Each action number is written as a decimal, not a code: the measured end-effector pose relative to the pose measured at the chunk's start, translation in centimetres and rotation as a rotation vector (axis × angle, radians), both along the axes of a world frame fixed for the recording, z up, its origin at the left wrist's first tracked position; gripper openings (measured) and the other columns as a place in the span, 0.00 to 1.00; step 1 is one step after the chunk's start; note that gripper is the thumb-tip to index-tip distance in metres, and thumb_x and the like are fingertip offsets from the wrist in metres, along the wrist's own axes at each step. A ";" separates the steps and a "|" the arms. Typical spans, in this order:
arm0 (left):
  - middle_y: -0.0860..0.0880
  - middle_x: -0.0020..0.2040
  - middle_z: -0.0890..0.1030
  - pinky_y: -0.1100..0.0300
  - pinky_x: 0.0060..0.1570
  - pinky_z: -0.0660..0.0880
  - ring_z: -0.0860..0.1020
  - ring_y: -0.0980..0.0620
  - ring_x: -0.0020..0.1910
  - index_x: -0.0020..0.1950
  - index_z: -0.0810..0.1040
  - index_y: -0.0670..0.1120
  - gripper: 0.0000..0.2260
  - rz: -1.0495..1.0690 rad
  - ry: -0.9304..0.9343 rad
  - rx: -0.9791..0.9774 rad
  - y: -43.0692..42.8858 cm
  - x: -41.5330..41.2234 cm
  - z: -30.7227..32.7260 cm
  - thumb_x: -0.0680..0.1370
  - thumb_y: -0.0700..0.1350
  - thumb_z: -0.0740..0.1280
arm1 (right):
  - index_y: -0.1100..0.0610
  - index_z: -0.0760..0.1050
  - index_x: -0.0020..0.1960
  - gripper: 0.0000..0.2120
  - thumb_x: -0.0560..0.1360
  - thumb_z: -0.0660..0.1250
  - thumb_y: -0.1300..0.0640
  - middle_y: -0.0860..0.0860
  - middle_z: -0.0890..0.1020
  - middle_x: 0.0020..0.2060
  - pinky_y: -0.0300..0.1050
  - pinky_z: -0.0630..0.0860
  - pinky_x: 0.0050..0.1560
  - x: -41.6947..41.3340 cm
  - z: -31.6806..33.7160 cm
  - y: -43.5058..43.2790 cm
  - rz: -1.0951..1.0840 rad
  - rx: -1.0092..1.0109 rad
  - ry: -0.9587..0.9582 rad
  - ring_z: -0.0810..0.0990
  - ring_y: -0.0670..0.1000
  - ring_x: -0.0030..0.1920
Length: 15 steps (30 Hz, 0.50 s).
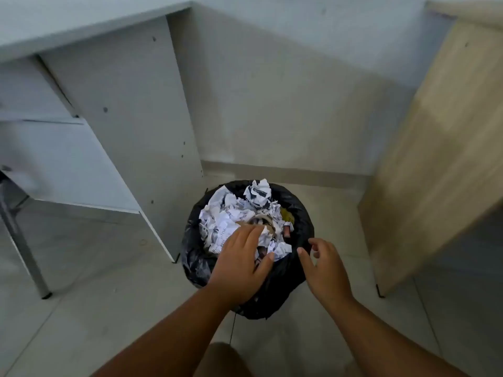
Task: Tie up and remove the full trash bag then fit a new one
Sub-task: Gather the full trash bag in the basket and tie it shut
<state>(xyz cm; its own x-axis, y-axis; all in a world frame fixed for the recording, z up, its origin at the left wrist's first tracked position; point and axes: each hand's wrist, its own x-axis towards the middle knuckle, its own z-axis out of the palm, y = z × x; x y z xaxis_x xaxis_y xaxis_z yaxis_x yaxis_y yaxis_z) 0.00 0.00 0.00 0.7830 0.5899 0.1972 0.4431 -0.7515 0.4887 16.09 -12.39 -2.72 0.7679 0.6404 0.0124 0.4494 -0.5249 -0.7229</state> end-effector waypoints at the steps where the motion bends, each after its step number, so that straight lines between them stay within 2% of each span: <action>1: 0.48 0.77 0.67 0.51 0.77 0.60 0.62 0.50 0.78 0.79 0.64 0.46 0.30 -0.026 0.011 -0.006 0.3 0.2 -0.7 0.82 0.62 0.55 | 0.56 0.72 0.70 0.22 0.81 0.64 0.46 0.52 0.76 0.63 0.45 0.75 0.56 -0.1 -0.4 0.3 -0.018 -0.004 0.008 0.77 0.51 0.60; 4: 0.48 0.79 0.64 0.46 0.76 0.60 0.57 0.49 0.80 0.79 0.63 0.47 0.30 -0.108 0.051 0.024 1.3 1.6 -2.5 0.82 0.61 0.55 | 0.56 0.71 0.71 0.22 0.82 0.61 0.46 0.53 0.75 0.66 0.48 0.74 0.61 -0.1 -1.1 1.0 -0.052 -0.032 0.073 0.76 0.53 0.63; 7: 0.49 0.83 0.55 0.49 0.80 0.47 0.46 0.50 0.82 0.82 0.55 0.54 0.31 -0.153 0.143 -0.009 1.3 3.0 -3.5 0.81 0.65 0.50 | 0.55 0.68 0.74 0.23 0.83 0.58 0.45 0.54 0.74 0.68 0.51 0.74 0.64 -0.2 -1.7 1.5 -0.102 -0.052 0.168 0.76 0.54 0.66; 9: 0.49 0.84 0.50 0.52 0.77 0.39 0.40 0.51 0.82 0.82 0.51 0.58 0.32 -0.153 0.228 0.007 1.4 3.5 -3.5 0.79 0.67 0.45 | 0.55 0.67 0.75 0.23 0.84 0.56 0.45 0.52 0.74 0.67 0.48 0.73 0.63 -0.3 -1.8 1.8 -0.137 -0.034 0.231 0.75 0.54 0.67; 11: 0.49 0.84 0.48 0.51 0.78 0.37 0.38 0.50 0.82 0.83 0.51 0.58 0.34 -0.135 0.290 0.060 1.4 3.9 -3.8 0.78 0.68 0.41 | 0.55 0.69 0.73 0.22 0.84 0.54 0.45 0.49 0.75 0.63 0.45 0.72 0.60 -0.2 -2.1 2.1 -0.162 0.014 0.318 0.76 0.54 0.66; 13: 0.48 0.84 0.48 0.50 0.78 0.35 0.37 0.49 0.82 0.83 0.52 0.56 0.34 -0.126 0.326 0.111 1.3 4.0 -4.1 0.79 0.67 0.40 | 0.55 0.70 0.73 0.25 0.84 0.51 0.42 0.52 0.77 0.65 0.50 0.74 0.63 0.1 -2.7 2.9 -0.185 0.034 0.433 0.77 0.55 0.65; 15: 0.47 0.84 0.51 0.51 0.78 0.34 0.40 0.49 0.82 0.82 0.56 0.54 0.33 -0.122 0.328 0.155 1.2 4.4 -4.5 0.80 0.67 0.42 | 0.55 0.68 0.75 0.29 0.83 0.49 0.38 0.56 0.75 0.69 0.54 0.72 0.67 1.0 -3.9 3.5 -0.268 -0.006 0.592 0.75 0.58 0.67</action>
